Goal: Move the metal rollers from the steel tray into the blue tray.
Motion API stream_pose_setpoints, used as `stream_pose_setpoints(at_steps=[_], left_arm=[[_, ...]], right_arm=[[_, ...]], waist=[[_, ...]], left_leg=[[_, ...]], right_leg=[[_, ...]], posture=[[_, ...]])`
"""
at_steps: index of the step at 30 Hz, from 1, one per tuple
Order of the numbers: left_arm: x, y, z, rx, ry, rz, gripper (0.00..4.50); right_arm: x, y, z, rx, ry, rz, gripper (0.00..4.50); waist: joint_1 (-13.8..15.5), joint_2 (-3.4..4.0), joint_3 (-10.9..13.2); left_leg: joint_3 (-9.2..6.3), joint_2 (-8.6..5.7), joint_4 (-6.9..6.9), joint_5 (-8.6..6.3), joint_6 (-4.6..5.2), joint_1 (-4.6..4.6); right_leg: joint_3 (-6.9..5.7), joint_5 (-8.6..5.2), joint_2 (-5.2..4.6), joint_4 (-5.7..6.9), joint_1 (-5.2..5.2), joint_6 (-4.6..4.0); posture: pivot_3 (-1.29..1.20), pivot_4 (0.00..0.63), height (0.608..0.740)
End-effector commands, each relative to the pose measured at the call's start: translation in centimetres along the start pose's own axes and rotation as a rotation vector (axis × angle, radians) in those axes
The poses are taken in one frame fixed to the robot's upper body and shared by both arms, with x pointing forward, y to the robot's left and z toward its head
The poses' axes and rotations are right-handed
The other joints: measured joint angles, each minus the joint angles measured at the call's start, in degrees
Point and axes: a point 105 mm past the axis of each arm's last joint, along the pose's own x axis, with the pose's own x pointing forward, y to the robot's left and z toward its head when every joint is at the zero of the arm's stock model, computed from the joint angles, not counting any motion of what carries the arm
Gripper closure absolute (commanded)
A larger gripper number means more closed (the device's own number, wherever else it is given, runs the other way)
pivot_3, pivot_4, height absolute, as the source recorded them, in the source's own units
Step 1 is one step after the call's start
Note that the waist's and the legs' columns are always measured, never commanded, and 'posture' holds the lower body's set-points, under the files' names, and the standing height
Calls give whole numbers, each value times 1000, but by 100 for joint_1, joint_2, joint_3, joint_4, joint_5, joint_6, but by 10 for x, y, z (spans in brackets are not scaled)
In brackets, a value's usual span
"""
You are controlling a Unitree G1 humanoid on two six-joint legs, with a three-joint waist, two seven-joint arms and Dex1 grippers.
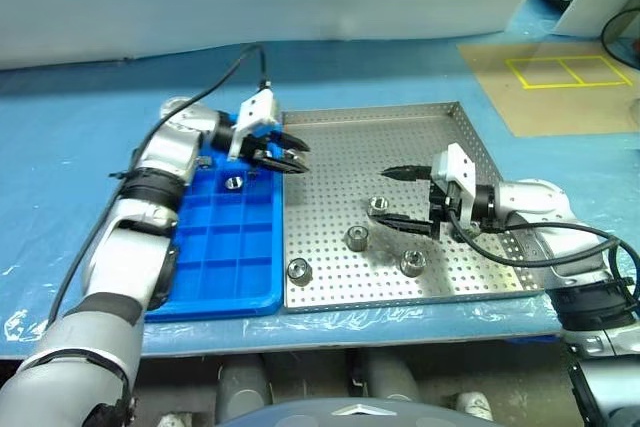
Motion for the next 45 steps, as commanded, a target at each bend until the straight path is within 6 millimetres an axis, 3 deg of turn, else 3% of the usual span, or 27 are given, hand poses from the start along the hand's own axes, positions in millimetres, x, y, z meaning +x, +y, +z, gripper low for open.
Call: stream_pose_setpoints(at_steps=[1, 7, 15, 20, 24, 33, 37, 45], left_arm=[[-25, 1, 6, 12, -10, 75, 2770], [-53, -12, -8, -29, 34, 190, 2770], [-73, -41, -21, -86, 91, 283, 2770], [-94, -58, -39, -119, 164, 365, 2770], [-109, -74, -41, -159, 176, 431, 2770], [-144, -85, -57, -207, 246, 613, 2770], [-142, -88, -67, -225, 249, 633, 2770], [-116, -91, -83, -270, 224, 581, 2770]], right_arm=[[8, 0, 10, -47, -35, 43, 0], [34, -14, 31, -112, -125, 94, 0], [70, -9, 49, -170, -178, 274, 0], [83, -6, 51, -182, -192, 345, 0], [91, -3, 52, -188, -204, 388, 0], [111, 9, 62, -217, -256, 474, 0], [113, 8, 65, -220, -261, 478, 0], [107, 4, 59, -216, -241, 457, 0]], waist=[[60, 0, 0], [170, 0, 0], [420, 1, 0], [565, 0, 0], [657, 0, 0], [841, 0, 0], [911, 0, 0], [1032, 0, 0]], left_leg=[[-2, 5, 0, 0, 0, 1], [-4, 14, 2, 13, -22, -21], [-20, 26, -16, 21, -38, -27], [-38, 34, -22, 25, -45, -43], [-44, 37, -23, 25, -46, -50], [-51, 40, -21, 25, -45, -47], [-54, 41, -19, 25, -45, -45], [-54, 40, -14, 29, -52, -33]], right_leg=[[-7, 0, 0, 0, -6, 0], [-22, 0, -1, 10, -36, -3], [-62, -10, -3, 17, -42, -19], [-95, -18, -6, 19, -46, -32], [-105, -23, -7, 20, -48, -39], [-110, -27, -7, 31, -47, -45], [-110, -28, -6, 40, -48, -47], [-105, -30, -6, 60, -47, -51]], posture=[[-65, 150, 740], [64, 150, 740], [242, 150, 740], [321, 150, 740], [374, 150, 740], [449, 150, 740], [461, 150, 740], [419, 150, 740]])
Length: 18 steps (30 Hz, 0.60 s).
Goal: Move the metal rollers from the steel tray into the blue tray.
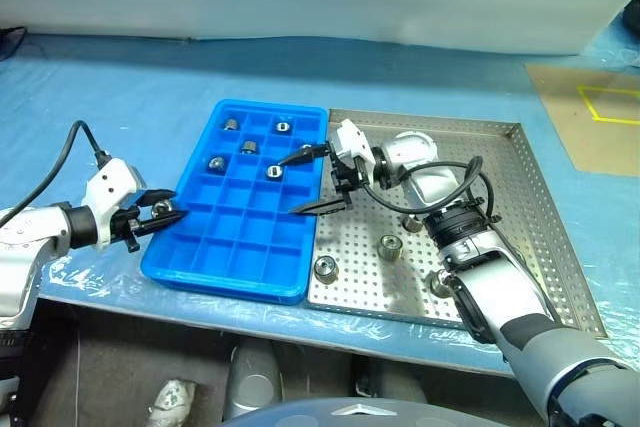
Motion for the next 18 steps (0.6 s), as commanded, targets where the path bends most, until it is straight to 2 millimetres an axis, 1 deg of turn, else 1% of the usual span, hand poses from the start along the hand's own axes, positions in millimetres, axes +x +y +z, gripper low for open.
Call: stream_pose_setpoints(at_steps=[1, 4, 6, 8, 9, 10, 13, 15, 18], left_arm=[[10, -7, -7, -26, 8, -33, 2770], [15, -6, -8, -29, 1, -40, 2770], [16, -5, -14, -25, 28, -50, 2770], [17, 1, -18, -24, 33, -32, 2039], [18, 4, -21, -22, 34, -19, 1819], [19, 6, -22, -13, 35, -8, 1487], [20, 5, -24, 3, 49, -17, 536], [21, 6, -21, 10, 36, -14, 536], [20, 12, -9, 28, 6, 1, 536]], right_arm=[[-5, 0, 8, -40, -14, -10, 0], [-6, 1, 8, -39, -13, -15, 0], [-8, 1, 7, -37, -9, -23, 0], [-10, 2, 7, -34, -6, -33, 0], [-10, 2, 6, -32, -4, -37, 0], [-11, 2, 6, -32, -3, -40, 0], [-12, 3, 5, -27, -3, -47, 0], [-13, 3, 5, -25, 0, -52, 0], [-14, 3, 4, -24, 5, -59, 0]], waist=[[17, 0, 0], [12, 0, 0], [4, -1, -1], [-11, -1, -1], [-21, -1, -1], [-29, -1, -1], [-75, -1, -1], [-102, -1, -1], [-128, -1, -1]], left_leg=[[0, 0, 1, 5, -9, 3], [0, 1, 1, 6, -12, 13], [-1, 5, 1, 9, -16, 15], [-1, 5, 0, 11, -19, 19], [-1, 6, -1, 12, -21, 21], [-1, 7, -1, 13, -22, 22], [-1, 6, -2, 15, -26, 22], [-1, 6, -2, 19, -33, 21], [-1, 6, -2, 22, -38, 21]], right_leg=[[1, -2, 0, 7, 0, -3], [4, -4, 0, 27, 0, -6], [5, -5, 4, 31, -2, -6], [6, -5, 6, 35, -2, -6], [8, -5, 8, 36, -2, -6], [8, -5, 10, 38, -2, -7], [11, -5, 11, 39, -1, -7], [11, -5, 11, 38, -1, -7], [9, -5, 10, 37, -1, -7]], posture=[[415, 150, 740], [396, 150, 740], [384, 150, 740], [372, 150, 740], [370, 150, 740], [366, 150, 740], [360, 150, 740], [357, 150, 740], [351, 150, 740]])
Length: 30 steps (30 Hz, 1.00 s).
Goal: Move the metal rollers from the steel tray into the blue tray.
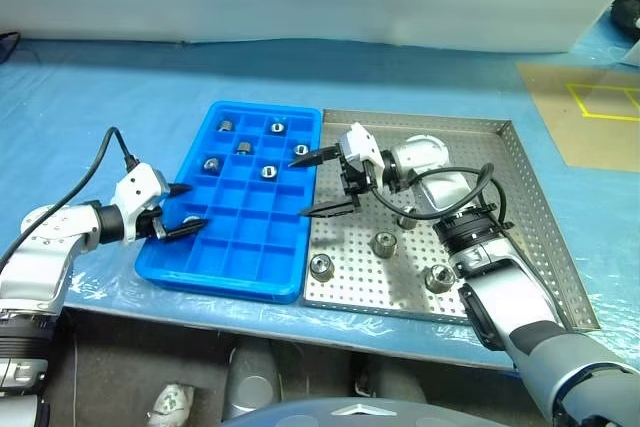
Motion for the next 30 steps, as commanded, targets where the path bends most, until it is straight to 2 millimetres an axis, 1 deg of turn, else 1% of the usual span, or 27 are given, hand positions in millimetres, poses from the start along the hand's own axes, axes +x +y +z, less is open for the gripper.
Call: stream_pose_setpoints(at_steps=[1, 3, 5, 7, 9, 12, 13, 14, 17, 21, 23, 27, 30], left_arm=[[-5, 9, 10, 29, -2, 22, 536], [-4, 10, 25, 36, -44, 6, 536], [2, 2, 42, 30, -76, -59, 536], [9, -6, 53, 41, -95, -118, 536], [21, -14, 63, 61, -107, -188, 536], [42, -20, 76, 91, -135, -263, 536], [46, -21, 79, 94, -140, -279, 536], [54, -23, 84, 107, -148, -306, 536], [83, -35, 103, 157, -193, -407, 536], [110, -47, 122, 208, -233, -518, 536], [121, -53, 130, 235, -254, -556, 536], [144, -72, 149, 279, -291, -683, 536], [153, -84, 153, 325, -282, -771, 536]], right_arm=[[-4, -3, 11, -38, -23, -21, 0], [-5, -5, 12, -40, -24, -29, 0], [-9, -7, 13, -46, -18, -48, 0], [-15, -10, 14, -47, -11, -71, 0], [-26, -13, 12, -45, 10, -103, 0], [-41, -14, 8, -40, 40, -161, 0], [-43, -14, 7, -38, 44, -171, 0], [-48, -13, 6, -33, 48, -193, 0], [-68, -6, 0, -10, 75, -287, 0], [-93, 4, -5, 21, 111, -411, 0], [-105, 11, -6, 36, 130, -465, 0], [-133, 30, -11, 77, 183, -601, 0], [-147, 42, -10, 94, 204, -677, 0]], waist=[[-12, 0, 0], [-19, 0, 0], [-19, 0, 0], [2, 0, 0], [4, 0, 0], [-11, 0, 0], [-25, 0, 0], [-57, 0, 0], [-122, 0, 0], [-255, 0, 0], [-349, 0, 0], [-499, 0, 0], [-639, -1, 1]], left_leg=[[0, 0, 1, 1, -1, 0], [0, 0, 2, 1, -1, -1], [-1, 0, 3, 1, -2, -2], [-1, 0, 3, 1, -2, -7], [-1, -3, 7, 1, -1, -10], [0, -6, 16, 1, 0, -12], [0, -6, 17, 1, -1, -13], [0, -4, 21, 1, -1, -11], [-1, -5, 22, 2, -2, -12], [1, -18, 30, 0, 2, -17], [3, -18, 29, 0, 3, -19], [6, -22, 25, -1, 4, -23], [18, -31, 29, -8, 17, -13]], right_leg=[[0, 0, 0, 0, 0, 0], [-1, 0, 0, 0, -1, 0], [-2, 0, 0, 0, -1, 0], [-4, 0, -2, -3, -2, -1], [-5, 0, -5, -4, -1, -1], [-2, 0, -7, -1, 0, -1], [-2, 0, -7, -1, 0, -1], [-1, 0, -5, 1, 0, 0], [2, 1, -2, 2, 1, 1], [12, 4, -1, 0, 2, 6], [18, 6, 2, -1, 3, 9], [26, 9, 4, -8, 15, 14], [54, 16, 5, -19, 19, 27]], posture=[[347, 150, 740], [342, 150, 740], [327, 150, 740], [304, 150, 740], [268, 150, 740], [221, 150, 740], [221, 150, 740], [157, 150, 740], [84, 150, 740], [-22, 150, 740], [-107, 150, 740], [-209, 150, 740], [-279, 150, 740]])
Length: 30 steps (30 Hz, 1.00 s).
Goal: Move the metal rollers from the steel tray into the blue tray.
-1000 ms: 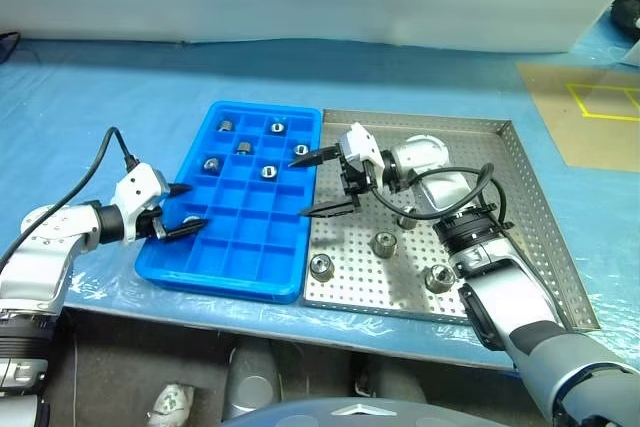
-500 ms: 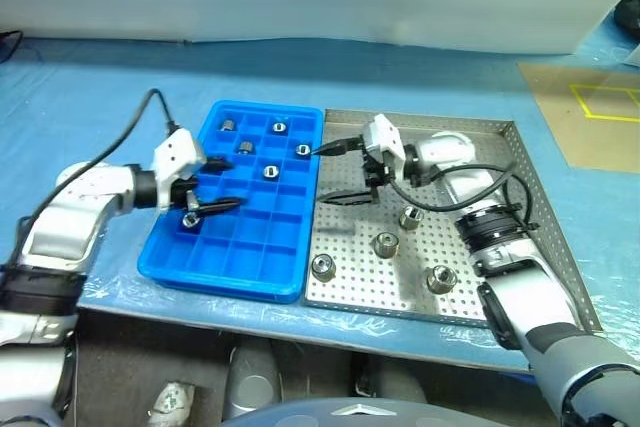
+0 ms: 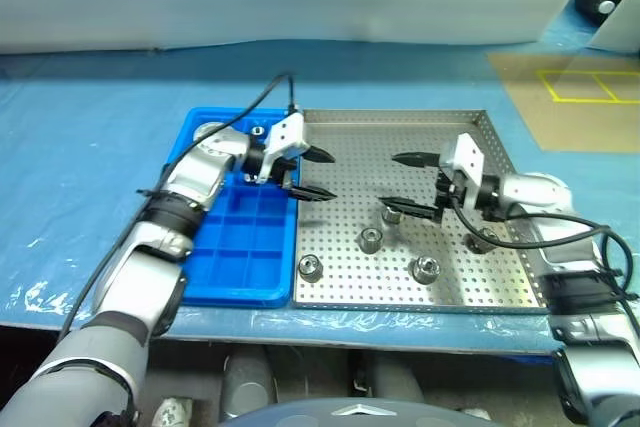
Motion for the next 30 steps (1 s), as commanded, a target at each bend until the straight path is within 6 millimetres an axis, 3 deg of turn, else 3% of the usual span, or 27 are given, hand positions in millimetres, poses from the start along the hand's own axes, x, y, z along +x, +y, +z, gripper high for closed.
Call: stream_pose_setpoints(at_steps=[1, 9, 17, 30], left_arm=[[11, -3, 5, 60, 25, -115, 536], [29, -17, -7, 92, 128, -316, 536], [37, -30, -23, 80, 164, -379, 536], [60, -37, -40, 86, 173, -352, 536]], right_arm=[[-23, -3, 15, -29, -26, -105, 0], [-53, 9, 5, 12, 36, -234, 0], [-55, 16, 4, 25, 50, -246, 0], [-55, 18, 6, 27, 57, -243, 0]], waist=[[-112, 0, 0], [-394, 0, 0], [-540, 1, -1], [-546, 1, -1]], left_leg=[[2, -4, 0, -1, 2, 0], [17, -26, 14, -17, 31, 12], [33, -48, 28, -56, 98, 8], [39, -57, 30, -62, 112, 11]], right_leg=[[8, 4, 0, -4, 1, 7], [48, 23, -1, -33, 14, 38], [72, 37, -14, -77, 29, 57], [81, 37, -20, -83, 33, 57]], posture=[[-294, 150, 740], [-402, 150, 740], [-424, 150, 740], [-429, 150, 740]])
